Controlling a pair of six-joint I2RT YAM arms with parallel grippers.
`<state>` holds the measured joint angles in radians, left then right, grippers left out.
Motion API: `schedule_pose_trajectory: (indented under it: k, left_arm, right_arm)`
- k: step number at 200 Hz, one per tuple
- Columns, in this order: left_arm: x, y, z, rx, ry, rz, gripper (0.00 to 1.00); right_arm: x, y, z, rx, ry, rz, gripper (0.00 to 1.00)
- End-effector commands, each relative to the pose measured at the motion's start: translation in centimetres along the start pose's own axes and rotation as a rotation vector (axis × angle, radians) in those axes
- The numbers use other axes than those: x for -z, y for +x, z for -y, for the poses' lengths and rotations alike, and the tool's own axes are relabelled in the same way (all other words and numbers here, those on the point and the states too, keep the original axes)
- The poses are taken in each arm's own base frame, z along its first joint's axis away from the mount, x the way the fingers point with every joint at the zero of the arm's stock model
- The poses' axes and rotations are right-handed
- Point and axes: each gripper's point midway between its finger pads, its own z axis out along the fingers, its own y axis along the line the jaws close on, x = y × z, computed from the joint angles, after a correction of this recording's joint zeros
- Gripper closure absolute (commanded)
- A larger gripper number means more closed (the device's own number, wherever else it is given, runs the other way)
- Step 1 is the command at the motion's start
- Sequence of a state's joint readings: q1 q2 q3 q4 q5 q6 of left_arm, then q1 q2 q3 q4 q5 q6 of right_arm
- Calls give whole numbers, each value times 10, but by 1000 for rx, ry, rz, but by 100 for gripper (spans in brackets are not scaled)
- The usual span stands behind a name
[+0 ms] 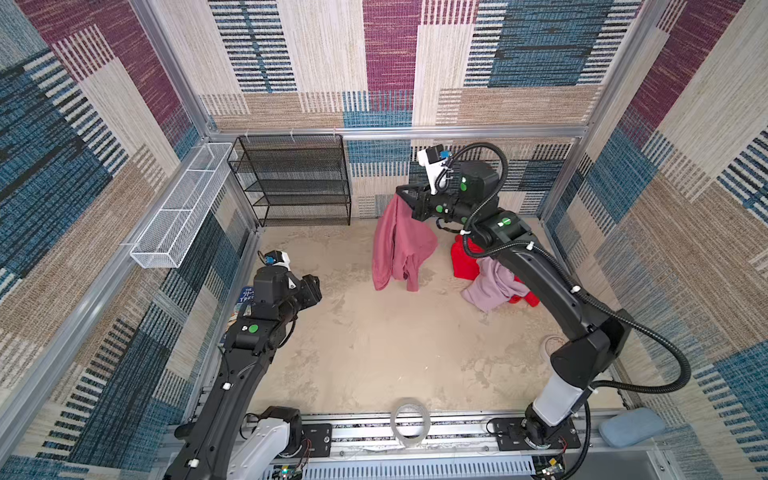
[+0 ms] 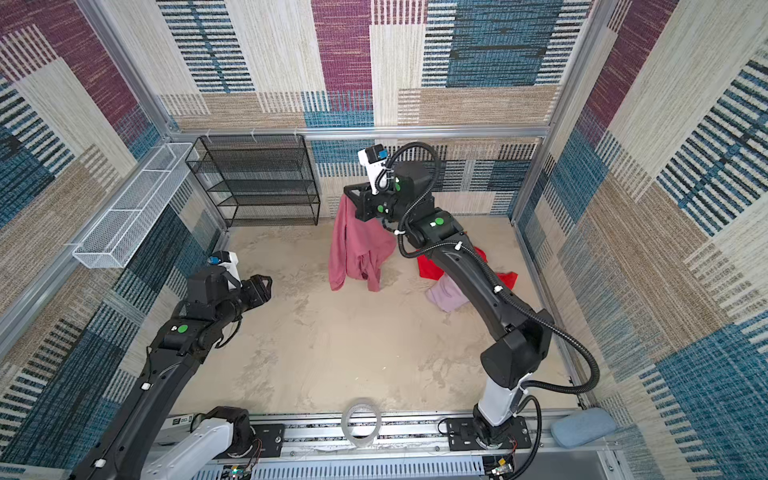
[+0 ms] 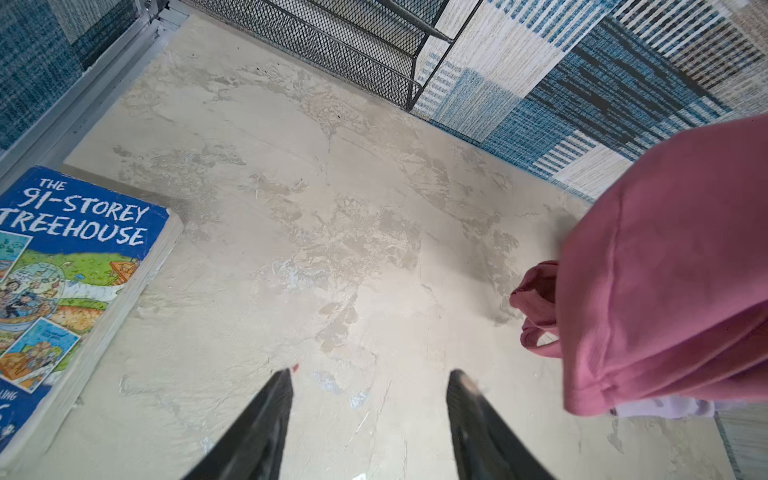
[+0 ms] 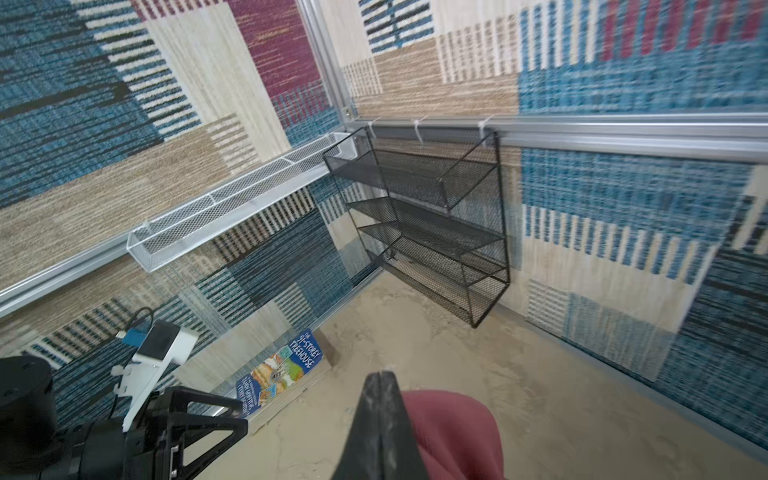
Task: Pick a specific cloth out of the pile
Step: 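Carry the dark pink shirt with the right gripper toward the left gripper, then lower the dark pink shirt onto the table and open the right gripper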
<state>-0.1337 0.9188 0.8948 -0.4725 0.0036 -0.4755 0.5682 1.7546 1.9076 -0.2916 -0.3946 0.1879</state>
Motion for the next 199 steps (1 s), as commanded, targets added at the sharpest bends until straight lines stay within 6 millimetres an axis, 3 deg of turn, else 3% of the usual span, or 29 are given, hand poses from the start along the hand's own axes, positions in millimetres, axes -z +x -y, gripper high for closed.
schedule_pose_trajectory:
  k: [1,57,92,136,199]
  left_arm:
    - [1,6,-6,11,-27,-13,37]
    - [-1,8,-6,8,-21,-16,37]
    - [2,9,-7,2,-24,-17,37]
    - [9,14,-11,5,-24,-1,37]
    - [-5,23,-12,11,-21,-36,37]
  right_arm:
    - [-15,1,-20,33,-71,19,100]
    - [-67,42,-58,24,-173,-65,100]
    - [-104,82,-75,2,-235,-129,100]
    - [-137,126,-67,-65,-247,-190,100]
    - [-169,202,-43,-124,-184,-294,100]
